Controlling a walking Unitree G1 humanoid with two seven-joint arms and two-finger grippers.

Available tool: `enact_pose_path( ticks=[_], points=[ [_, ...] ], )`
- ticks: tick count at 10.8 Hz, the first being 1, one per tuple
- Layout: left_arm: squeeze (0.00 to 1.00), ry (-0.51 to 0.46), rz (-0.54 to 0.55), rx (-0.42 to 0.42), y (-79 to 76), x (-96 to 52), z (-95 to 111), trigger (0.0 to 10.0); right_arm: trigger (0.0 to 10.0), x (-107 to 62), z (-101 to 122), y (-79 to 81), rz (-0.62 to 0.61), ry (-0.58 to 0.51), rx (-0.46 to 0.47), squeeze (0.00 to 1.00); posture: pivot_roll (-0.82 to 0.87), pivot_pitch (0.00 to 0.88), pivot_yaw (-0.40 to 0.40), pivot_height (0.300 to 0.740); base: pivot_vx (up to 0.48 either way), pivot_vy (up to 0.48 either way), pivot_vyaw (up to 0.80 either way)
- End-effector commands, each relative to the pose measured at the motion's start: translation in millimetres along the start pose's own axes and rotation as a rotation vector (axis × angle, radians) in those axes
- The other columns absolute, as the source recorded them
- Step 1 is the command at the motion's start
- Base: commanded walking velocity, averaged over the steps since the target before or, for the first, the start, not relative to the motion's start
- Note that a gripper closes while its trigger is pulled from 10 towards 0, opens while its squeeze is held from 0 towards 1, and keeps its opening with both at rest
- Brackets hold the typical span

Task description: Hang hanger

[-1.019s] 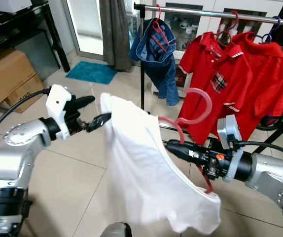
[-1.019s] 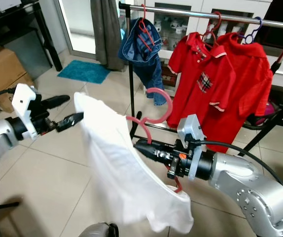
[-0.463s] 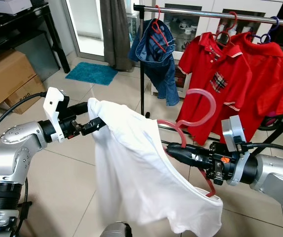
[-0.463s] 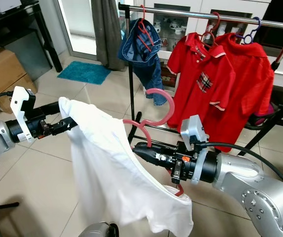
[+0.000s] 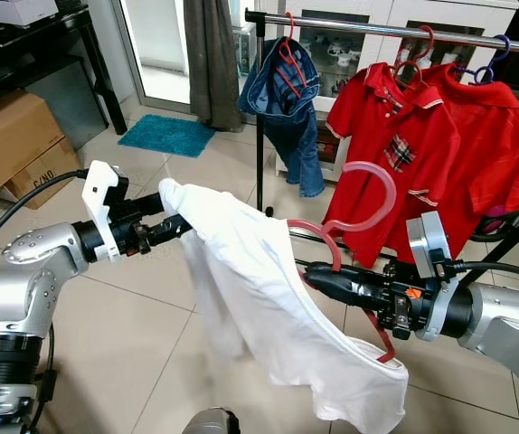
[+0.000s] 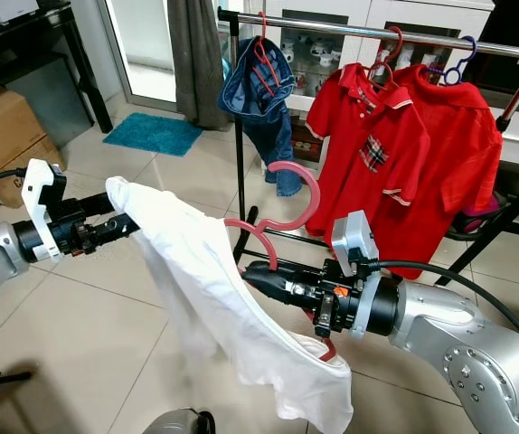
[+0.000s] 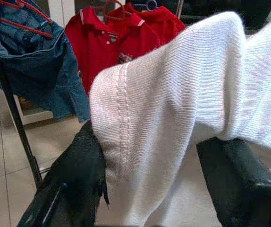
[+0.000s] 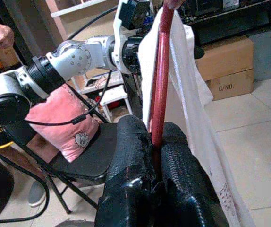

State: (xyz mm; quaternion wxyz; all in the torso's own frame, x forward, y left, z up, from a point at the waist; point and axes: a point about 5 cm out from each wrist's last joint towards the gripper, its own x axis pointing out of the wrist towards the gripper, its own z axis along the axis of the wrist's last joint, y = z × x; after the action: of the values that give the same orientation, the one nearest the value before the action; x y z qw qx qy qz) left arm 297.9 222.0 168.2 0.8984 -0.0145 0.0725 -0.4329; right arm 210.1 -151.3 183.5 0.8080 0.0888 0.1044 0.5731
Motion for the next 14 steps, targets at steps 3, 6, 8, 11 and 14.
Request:
enact_pose_path(
  ticks=[3,6,8,11,14],
  points=[
    [0.0,-0.033,-0.038,-0.017,-4.3,4.2,6,0.0,10.0,0.6,9,2.8,0.025,-0.015,-0.028,0.0,0.02,0.018,0.051,0.74,0.0,0.0,0.0],
    [0.0,-0.043,-0.017,-0.028,-3.7,3.7,4,0.0,10.0,1.3,9,2.5,0.023,-0.017,-0.027,0.0,0.02,0.02,0.062,0.74,0.0,0.0,0.0],
    [0.0,-0.048,0.015,-0.026,-0.8,3.4,3,0.0,10.0,2.0,9,1.8,0.019,-0.021,-0.029,0.0,0.03,0.024,0.063,0.74,0.0,0.0,0.0],
    [0.0,-0.052,0.065,-0.023,3.0,-0.3,2,0.0,10.0,1.6,9,-0.9,-0.006,-0.017,-0.033,0.0,0.03,0.024,0.065,0.74,0.0,0.0,0.0],
    [0.0,-0.068,0.196,-0.014,11.5,-12.8,-2,0.0,10.0,-2.2,8,-16.9,-0.149,-0.03,-0.052,0.0,0.03,0.031,0.064,0.74,0.0,0.0,0.0]
  ],
)
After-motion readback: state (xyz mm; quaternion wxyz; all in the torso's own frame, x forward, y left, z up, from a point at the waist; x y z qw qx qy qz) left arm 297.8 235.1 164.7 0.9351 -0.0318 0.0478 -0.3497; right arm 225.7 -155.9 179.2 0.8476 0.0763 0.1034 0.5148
